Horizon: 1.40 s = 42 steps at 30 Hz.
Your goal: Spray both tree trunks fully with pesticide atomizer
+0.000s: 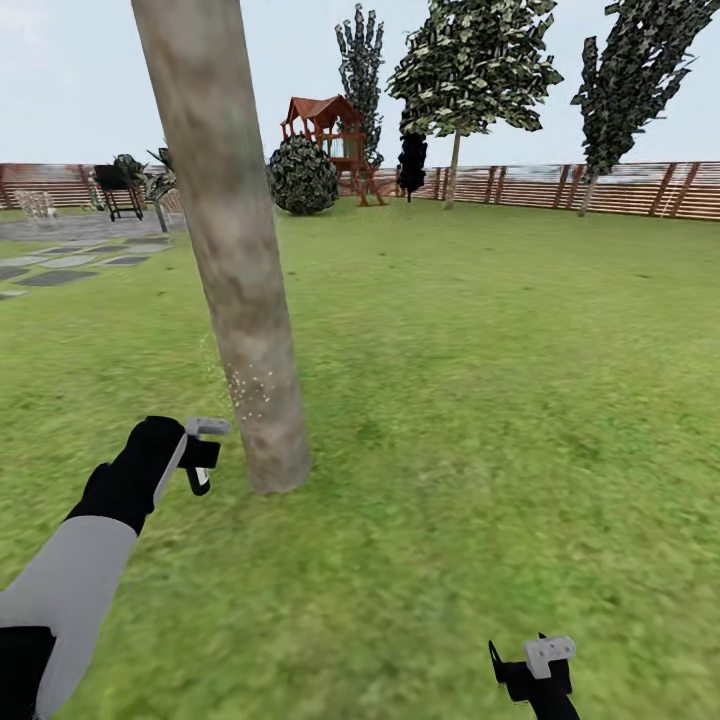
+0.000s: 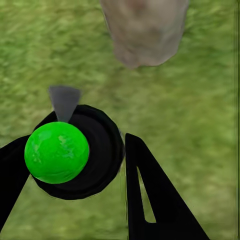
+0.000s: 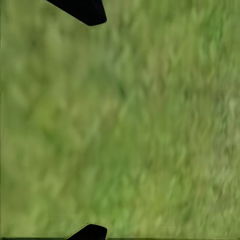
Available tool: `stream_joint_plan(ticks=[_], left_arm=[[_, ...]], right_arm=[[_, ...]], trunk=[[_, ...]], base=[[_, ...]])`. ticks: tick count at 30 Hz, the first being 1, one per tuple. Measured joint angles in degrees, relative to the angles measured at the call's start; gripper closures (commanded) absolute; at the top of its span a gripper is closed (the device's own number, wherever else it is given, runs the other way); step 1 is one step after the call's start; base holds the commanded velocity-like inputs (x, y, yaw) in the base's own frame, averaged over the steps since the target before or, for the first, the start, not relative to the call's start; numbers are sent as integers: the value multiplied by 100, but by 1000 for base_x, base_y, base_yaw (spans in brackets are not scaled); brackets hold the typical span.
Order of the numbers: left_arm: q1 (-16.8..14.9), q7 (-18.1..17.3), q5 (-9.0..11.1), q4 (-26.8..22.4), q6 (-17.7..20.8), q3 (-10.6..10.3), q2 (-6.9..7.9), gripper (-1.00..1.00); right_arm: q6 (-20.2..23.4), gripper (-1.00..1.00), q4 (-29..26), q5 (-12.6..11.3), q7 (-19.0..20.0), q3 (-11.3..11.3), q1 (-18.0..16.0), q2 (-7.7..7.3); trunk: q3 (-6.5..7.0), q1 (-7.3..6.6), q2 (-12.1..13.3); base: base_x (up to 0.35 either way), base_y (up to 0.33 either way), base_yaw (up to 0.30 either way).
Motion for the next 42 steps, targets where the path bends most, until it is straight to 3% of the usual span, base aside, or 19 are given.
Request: stream_joint_plan(ticks=[14,18,29,36,42], left_arm=[[-21,0,-3,-6,-4,15,9,100],[-41,4,-10,-10,-5,187,13,100],[-36,13,-6,-10,-10,239,17,100],[-22,18,-11,-8,-8,246,18,100],[80,66,-60,30,-46,381,121,100]], right_arm=[[-1,-100,-1,0,0,0,0,0],[-1,-100,4,0,0,0,0,0],[-1,-100,2,0,0,0,0,0],[0,-100,9,0,0,0,-1,1],[1,-100,9,0,0,0,0,1]], trunk=[[0,3,0],[0,3,0],[0,1,0],[0,0,0],[0,2,0]], base=[[10,-262,0],[-100,-269,0],[26,-271,5],[215,-211,228],[144,-93,277]])
